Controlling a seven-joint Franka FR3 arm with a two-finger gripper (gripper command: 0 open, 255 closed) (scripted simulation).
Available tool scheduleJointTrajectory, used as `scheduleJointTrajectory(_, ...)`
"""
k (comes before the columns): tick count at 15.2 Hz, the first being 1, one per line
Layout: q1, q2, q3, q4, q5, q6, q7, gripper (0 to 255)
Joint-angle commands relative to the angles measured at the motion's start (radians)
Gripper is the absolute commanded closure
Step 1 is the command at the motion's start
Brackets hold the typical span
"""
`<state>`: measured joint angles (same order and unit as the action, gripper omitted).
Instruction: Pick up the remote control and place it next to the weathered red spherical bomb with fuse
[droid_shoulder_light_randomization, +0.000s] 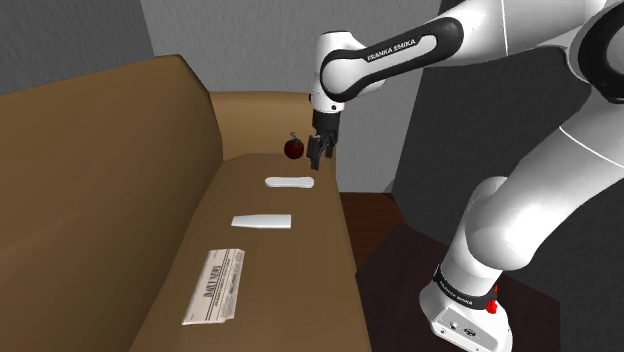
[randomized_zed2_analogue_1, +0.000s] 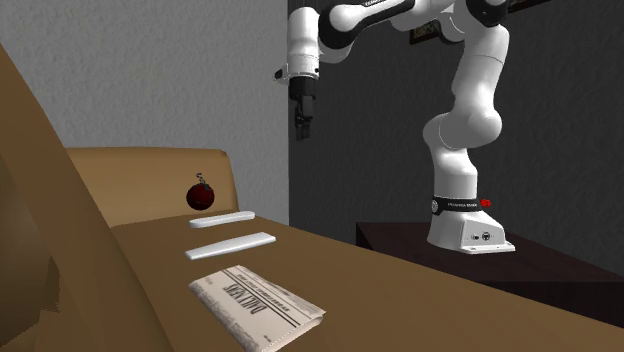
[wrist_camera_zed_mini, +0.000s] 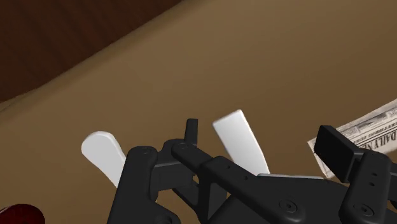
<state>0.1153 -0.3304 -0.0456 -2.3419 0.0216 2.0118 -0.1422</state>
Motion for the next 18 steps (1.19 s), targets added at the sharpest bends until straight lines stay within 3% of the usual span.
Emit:
scheduleJointTrajectory(1,0.013,0.074,0.004,0.015,-0.001,0.06,-0.034,0)
scheduleJointTrajectory(10,0.055,0.399,0.031,0.149,-0.014,0.249,-0.175,0)
scheduleJointTrajectory(18,0.086,0.687,0.066,0.333,-0.056,0.354,-0.27,0)
